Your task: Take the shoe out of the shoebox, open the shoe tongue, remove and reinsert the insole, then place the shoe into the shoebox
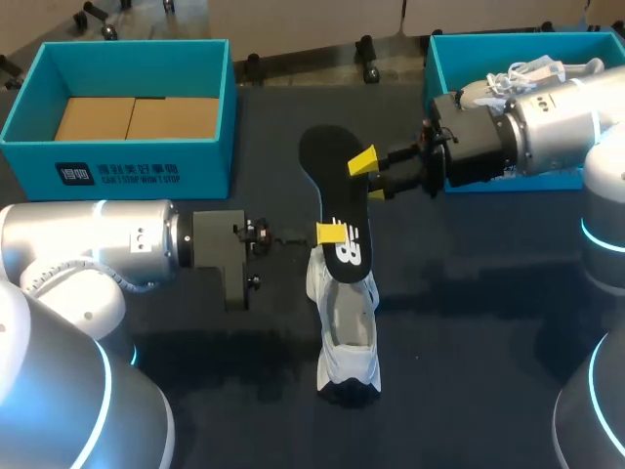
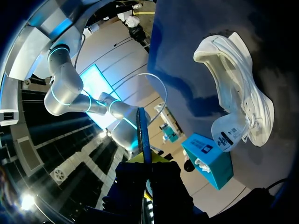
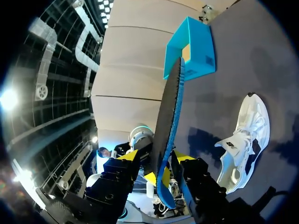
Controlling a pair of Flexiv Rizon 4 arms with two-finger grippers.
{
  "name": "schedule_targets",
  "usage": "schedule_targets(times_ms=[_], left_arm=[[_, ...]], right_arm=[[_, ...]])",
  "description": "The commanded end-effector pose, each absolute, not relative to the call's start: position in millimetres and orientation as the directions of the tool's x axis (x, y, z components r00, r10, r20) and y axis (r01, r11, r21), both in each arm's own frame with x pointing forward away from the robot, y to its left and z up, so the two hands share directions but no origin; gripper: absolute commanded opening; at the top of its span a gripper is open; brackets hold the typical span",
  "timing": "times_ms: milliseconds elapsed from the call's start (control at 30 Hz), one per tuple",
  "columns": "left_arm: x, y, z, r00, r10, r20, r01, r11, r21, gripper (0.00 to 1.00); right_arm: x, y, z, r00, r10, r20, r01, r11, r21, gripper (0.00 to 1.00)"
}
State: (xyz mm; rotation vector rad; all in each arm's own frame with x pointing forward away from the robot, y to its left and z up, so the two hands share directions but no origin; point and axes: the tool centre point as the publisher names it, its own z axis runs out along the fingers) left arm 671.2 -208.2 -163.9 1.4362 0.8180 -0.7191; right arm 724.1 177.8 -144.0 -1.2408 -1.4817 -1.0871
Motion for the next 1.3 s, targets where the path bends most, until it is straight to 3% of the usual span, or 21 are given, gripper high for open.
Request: schedule_targets(times_ms=[33, 433, 1067, 1300], left_arm=[[670.0, -209.2, -164.7, 0.553, 0.056, -0.831, 0.831, 0.029, 0.555, 0.00], [670.0, -209.2, -164.7, 0.553, 0.056, -0.831, 0.831, 0.029, 0.555, 0.00], [670.0, -209.2, -164.7, 0.553, 0.056, -0.831, 0.831, 0.029, 0.555, 0.00], [670.0, -209.2, -164.7, 0.553, 0.056, -0.831, 0.831, 0.029, 0.555, 0.00]], right_arm=[[727.2, 183.5, -144.7, -0.095, 0.215, 0.972, 0.991, 0.116, 0.072, 0.41], [724.1, 187.7, -150.0, -0.092, 0.194, 0.977, 0.992, 0.105, 0.072, 0.18], [721.8, 190.5, -150.2, -0.080, 0.181, 0.980, 0.993, 0.099, 0.062, 0.20], [719.9, 192.4, -144.7, -0.076, 0.197, 0.978, 0.994, 0.093, 0.058, 0.17]])
